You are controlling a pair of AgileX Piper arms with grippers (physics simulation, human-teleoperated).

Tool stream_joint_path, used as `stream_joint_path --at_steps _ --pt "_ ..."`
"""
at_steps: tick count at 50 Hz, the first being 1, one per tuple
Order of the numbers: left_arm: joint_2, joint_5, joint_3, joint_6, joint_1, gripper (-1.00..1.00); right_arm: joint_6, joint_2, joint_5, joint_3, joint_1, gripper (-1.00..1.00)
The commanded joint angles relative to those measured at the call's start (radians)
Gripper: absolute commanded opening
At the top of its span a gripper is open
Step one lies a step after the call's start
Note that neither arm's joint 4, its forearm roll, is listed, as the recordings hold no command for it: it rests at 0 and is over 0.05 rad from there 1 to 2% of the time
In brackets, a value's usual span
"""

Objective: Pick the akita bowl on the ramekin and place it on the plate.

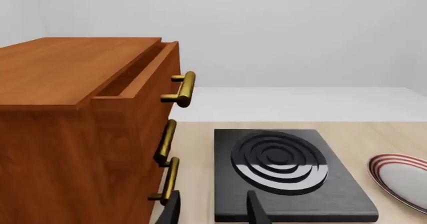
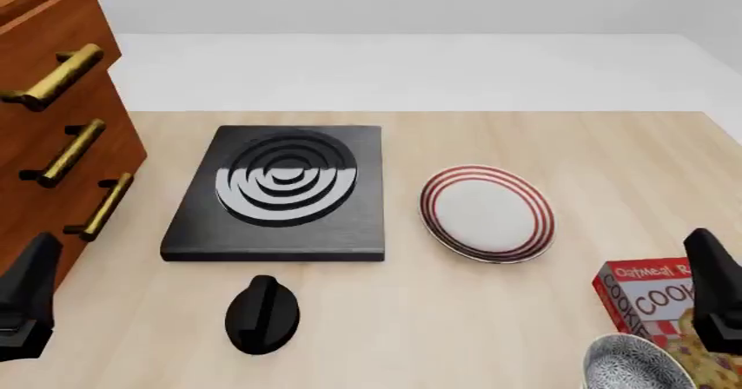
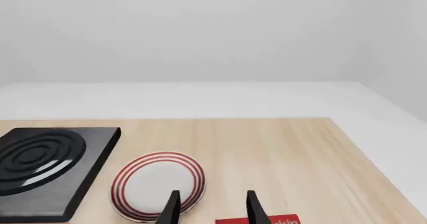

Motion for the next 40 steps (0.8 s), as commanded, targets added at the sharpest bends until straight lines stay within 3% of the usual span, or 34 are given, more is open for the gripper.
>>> stream_joint_path --at_steps 1,9,10,11,20,22,29,34,36,37,39,40 --pt "0.005 -0.001 -0.003 0.0 0.0 1.0 0.004 -0.026 -0.016 0.009 0.02 1.0" --pt "0.005 -0.001 -0.003 0.0 0.0 1.0 0.001 -0.026 0.014 -0.021 0.019 1.0" --pt "0.005 -0.001 -0.003 0.0 0.0 1.0 -0.008 -0.025 0.033 -0.029 0.009 1.0" --pt "0.005 -0.001 -0.003 0.0 0.0 1.0 -0.002 -0.026 0.175 -0.188 0.01 1.0" --pt "0.005 -0.001 -0.003 0.0 0.0 1.0 0.012 -0.026 0.276 -0.286 0.032 1.0" --pt "0.005 -0.001 -0.003 0.0 0.0 1.0 -0.007 -0.026 0.3 -0.306 0.041 1.0" --pt "0.005 -0.001 -0.003 0.0 0.0 1.0 0.027 -0.002 0.385 -0.378 0.076 1.0" --pt "0.005 -0.001 -0.003 0.0 0.0 1.0 -0.014 0.057 0.401 -0.377 0.089 1.0" --pt "0.005 -0.001 -0.003 0.0 0.0 1.0 -0.055 0.102 0.395 -0.374 0.123 1.0" --pt "0.005 -0.001 -0.003 0.0 0.0 1.0 -0.031 0.106 0.406 -0.388 0.152 1.0" --pt "0.005 -0.001 -0.003 0.0 0.0 1.0 -0.054 0.144 0.419 -0.397 0.163 1.0" --pt "0.005 -0.001 -0.003 0.0 0.0 1.0 -0.086 0.158 0.428 -0.403 0.198 1.0"
